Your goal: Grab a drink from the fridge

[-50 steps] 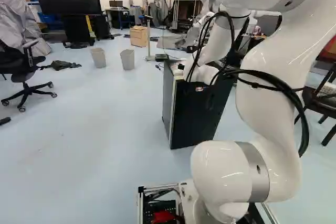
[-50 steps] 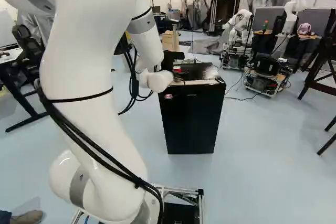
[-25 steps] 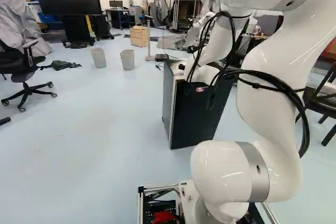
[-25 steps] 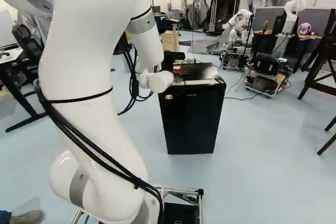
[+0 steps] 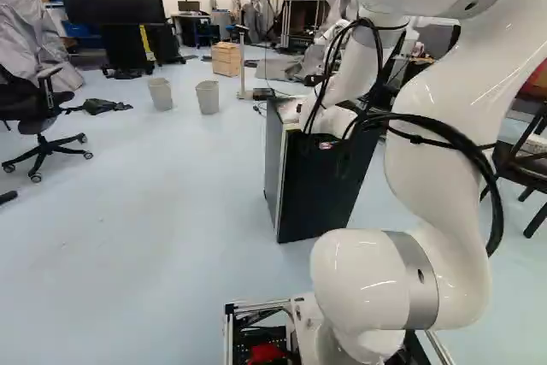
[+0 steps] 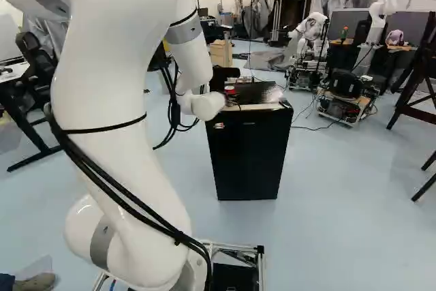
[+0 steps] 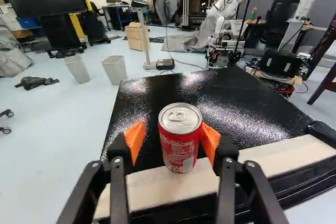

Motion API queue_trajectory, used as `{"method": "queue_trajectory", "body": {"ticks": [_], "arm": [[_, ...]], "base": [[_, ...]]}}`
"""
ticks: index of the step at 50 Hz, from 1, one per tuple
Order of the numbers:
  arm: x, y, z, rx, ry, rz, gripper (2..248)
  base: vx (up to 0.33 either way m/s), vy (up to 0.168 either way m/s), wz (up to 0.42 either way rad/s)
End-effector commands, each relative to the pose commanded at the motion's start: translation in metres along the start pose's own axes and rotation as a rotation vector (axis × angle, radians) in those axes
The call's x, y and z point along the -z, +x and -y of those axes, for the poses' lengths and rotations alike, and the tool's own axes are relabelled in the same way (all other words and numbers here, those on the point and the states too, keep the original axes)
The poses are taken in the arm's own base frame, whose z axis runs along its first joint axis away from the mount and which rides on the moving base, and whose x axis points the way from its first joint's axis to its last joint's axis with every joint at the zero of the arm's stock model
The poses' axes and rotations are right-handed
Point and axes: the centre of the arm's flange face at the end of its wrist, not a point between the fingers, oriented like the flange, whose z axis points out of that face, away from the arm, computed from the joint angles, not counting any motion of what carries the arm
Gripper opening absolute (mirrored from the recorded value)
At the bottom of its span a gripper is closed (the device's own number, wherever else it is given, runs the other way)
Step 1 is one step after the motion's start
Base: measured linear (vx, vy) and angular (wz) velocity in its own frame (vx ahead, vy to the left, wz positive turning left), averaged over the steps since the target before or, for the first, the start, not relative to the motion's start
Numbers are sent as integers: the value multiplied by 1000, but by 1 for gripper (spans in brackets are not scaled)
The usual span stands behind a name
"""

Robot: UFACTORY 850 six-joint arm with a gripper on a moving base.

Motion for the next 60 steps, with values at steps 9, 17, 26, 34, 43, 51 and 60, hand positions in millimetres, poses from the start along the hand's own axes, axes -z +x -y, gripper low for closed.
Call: {"method": "queue_trajectory", "body": {"ticks": [9,17,26,34,43,51,60], "arm": [[0,0,0,0,0,0,111],[0,0,0,0,0,0,94],[0,0,0,0,0,0,94],[0,0,0,0,0,0,94],[1,2,0,0,0,-4,94],[3,8,0,2,0,-18,94],[6,15,1,3,0,-32,94]], "base": [[0,0,0],[0,0,0],[0,0,0],[0,0,0],[0,0,0],[0,0,0],[0,0,0]]}}
